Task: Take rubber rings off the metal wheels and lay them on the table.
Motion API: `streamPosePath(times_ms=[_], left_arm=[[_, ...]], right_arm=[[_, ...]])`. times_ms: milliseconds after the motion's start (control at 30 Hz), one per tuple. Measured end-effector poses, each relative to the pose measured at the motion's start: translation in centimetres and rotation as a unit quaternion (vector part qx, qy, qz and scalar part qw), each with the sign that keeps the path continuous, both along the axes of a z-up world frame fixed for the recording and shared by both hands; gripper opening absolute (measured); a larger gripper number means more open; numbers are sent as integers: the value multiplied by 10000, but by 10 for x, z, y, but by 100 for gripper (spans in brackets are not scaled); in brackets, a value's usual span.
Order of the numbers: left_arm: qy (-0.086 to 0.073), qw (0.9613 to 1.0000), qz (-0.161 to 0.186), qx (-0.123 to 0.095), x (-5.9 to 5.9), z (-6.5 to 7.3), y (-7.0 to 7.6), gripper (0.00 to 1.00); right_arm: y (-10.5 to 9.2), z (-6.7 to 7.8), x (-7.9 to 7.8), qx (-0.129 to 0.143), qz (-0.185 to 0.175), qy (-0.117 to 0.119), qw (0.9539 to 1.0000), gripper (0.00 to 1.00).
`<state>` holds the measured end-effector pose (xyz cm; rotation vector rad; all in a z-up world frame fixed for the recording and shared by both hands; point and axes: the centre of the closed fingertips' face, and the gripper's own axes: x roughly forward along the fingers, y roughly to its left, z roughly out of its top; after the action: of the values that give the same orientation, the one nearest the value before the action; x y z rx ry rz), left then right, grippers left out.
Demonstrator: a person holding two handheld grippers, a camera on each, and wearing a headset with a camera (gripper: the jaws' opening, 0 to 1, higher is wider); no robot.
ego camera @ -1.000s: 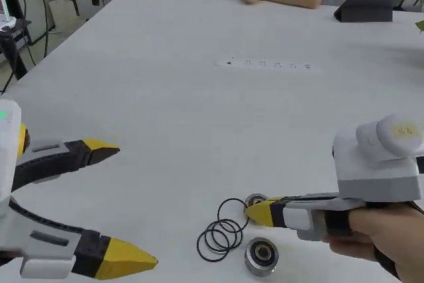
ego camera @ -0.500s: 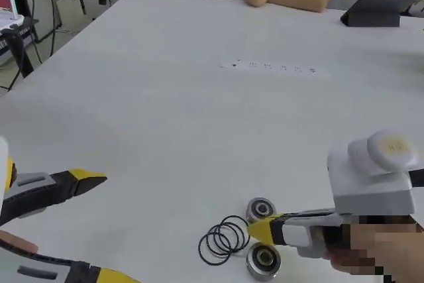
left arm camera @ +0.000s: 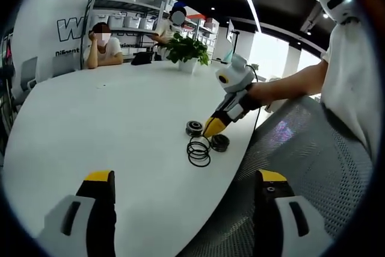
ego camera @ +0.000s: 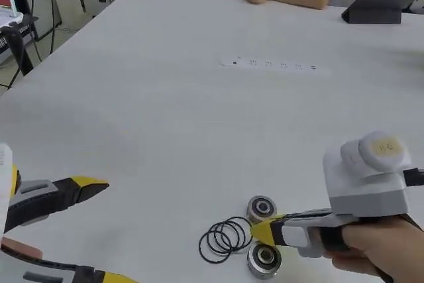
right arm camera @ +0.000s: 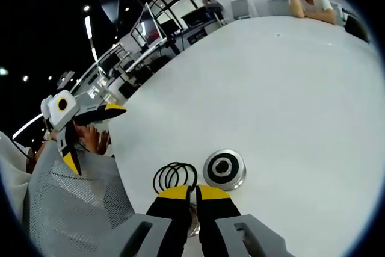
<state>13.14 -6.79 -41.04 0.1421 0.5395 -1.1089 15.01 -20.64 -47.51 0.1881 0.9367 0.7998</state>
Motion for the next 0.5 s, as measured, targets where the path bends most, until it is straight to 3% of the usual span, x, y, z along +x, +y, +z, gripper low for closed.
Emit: streamPosePath(times_ms=[267, 500], left_arm=[[11, 10000, 60, -2, -1, 0, 2, 94], [-23, 9999, 111, -5, 0, 3, 5, 94]], right_arm=[[-3, -3, 0, -171, 70, -55, 9998, 3], [-2, 5, 1, -89, 35, -122, 9999, 4]])
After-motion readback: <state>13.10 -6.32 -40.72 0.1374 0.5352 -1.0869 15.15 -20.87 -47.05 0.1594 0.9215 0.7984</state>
